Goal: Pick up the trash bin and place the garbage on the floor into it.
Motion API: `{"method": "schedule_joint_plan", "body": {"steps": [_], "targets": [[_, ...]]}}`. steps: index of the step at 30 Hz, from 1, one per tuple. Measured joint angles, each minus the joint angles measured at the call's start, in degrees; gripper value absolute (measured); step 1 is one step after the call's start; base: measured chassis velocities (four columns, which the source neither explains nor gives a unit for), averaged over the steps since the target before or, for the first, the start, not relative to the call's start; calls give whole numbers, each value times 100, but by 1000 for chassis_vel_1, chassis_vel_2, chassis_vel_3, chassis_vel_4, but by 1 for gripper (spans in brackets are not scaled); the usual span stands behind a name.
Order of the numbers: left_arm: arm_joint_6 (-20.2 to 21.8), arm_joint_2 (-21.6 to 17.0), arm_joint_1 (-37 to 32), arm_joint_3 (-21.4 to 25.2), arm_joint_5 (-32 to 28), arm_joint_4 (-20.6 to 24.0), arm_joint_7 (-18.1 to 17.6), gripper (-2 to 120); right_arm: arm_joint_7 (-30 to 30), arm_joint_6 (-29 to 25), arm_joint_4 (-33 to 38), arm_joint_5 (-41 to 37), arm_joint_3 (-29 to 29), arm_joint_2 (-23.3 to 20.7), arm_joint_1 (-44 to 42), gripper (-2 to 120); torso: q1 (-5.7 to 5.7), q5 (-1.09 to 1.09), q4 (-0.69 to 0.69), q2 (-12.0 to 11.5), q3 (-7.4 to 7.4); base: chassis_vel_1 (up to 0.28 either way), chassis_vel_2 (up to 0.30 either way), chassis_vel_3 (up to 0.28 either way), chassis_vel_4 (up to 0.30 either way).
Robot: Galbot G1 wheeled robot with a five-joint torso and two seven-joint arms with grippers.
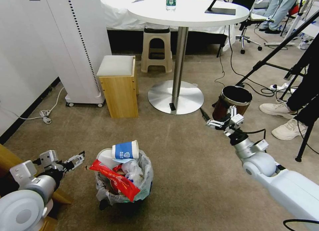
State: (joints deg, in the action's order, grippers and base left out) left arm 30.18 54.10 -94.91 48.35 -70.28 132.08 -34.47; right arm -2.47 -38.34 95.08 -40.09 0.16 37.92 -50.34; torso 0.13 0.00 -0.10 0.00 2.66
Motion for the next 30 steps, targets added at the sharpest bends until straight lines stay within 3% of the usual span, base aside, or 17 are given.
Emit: {"method": "schedule_joint_plan", "body": {"steps": [13,20,24,30], "targets": [[-82,293,27,87,846,29,678,100,386,97,197,295,1071,236,-420,100,-1,1,0,0,-1,0,0,0,0],[-261,568,22,112,1672,-29,1194,100,735,189,305,471,1891,519,-772,100,0,-1,-1,0,-1,0,0,0,0],[-429,771,-12,95,2126,-30,1483,100,1227,155,373,750,2042,755,-1005,100,0,0,-1,0,0,0,0,0,0],[-551,975,-53,76,2448,17,1663,100,1400,35,370,850,2207,934,-1151,100,0,0,0,0,0,0,0,0,0]]}}
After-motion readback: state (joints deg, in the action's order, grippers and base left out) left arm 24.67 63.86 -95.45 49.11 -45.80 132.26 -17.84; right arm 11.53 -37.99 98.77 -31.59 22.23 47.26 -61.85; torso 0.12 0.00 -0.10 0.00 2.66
